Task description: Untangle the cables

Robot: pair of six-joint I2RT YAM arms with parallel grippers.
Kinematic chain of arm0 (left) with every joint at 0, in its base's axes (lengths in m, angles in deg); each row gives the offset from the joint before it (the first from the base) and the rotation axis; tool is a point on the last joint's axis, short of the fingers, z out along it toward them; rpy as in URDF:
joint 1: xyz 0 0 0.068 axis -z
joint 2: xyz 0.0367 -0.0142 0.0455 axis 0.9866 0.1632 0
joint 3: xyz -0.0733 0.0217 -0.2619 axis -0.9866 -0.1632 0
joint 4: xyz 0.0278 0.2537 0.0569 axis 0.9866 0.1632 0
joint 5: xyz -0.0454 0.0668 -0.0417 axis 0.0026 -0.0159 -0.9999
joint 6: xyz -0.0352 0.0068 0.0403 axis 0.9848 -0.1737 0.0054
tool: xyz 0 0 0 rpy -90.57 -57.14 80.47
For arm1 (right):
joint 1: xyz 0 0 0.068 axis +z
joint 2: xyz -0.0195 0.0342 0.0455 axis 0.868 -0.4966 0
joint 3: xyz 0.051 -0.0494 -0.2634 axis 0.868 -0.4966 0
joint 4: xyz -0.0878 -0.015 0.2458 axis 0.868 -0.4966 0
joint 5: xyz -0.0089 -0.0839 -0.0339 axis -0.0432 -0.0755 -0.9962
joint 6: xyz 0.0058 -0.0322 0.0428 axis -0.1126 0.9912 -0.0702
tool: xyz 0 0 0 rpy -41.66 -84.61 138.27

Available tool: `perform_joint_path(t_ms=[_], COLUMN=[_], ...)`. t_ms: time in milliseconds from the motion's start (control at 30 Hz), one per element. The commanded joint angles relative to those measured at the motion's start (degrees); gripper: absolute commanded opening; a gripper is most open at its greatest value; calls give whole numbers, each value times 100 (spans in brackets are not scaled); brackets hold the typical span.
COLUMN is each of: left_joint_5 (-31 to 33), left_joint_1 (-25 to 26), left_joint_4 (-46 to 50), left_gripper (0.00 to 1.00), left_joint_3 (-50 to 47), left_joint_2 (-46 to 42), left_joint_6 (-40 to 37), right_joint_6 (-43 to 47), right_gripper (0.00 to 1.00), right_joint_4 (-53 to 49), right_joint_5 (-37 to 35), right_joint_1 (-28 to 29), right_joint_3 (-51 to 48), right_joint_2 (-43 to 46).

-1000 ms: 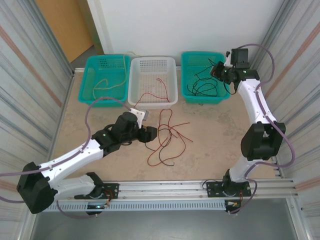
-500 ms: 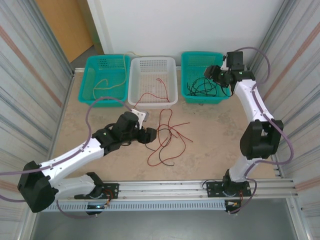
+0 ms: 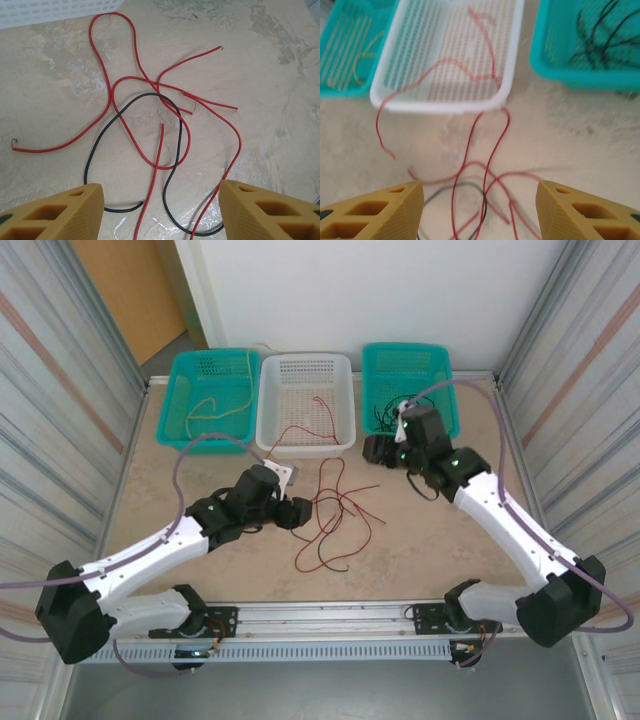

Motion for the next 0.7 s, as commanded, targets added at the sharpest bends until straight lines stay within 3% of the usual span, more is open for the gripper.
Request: perform_joint_path(t_ms=[0, 367, 667], left_joint_5=[-2, -227, -155], left_joint_1=[80, 309, 427], left_joint_4=[-57, -443, -519], left_gripper=[61, 55, 42], left_joint_3=[18, 195, 747], left_joint_2=[89, 1094, 2158], left_joint_6=[69, -57, -140], right_joint_6=[-353, -1398, -1632], right_gripper=[60, 58, 57], right_joint_4=[-36, 301, 595], right_joint_5=[-505, -298, -108], right_joint_1=[191, 441, 461], right_joint_3=[-566, -2046, -2332], right_joint_2=[225, 629, 398])
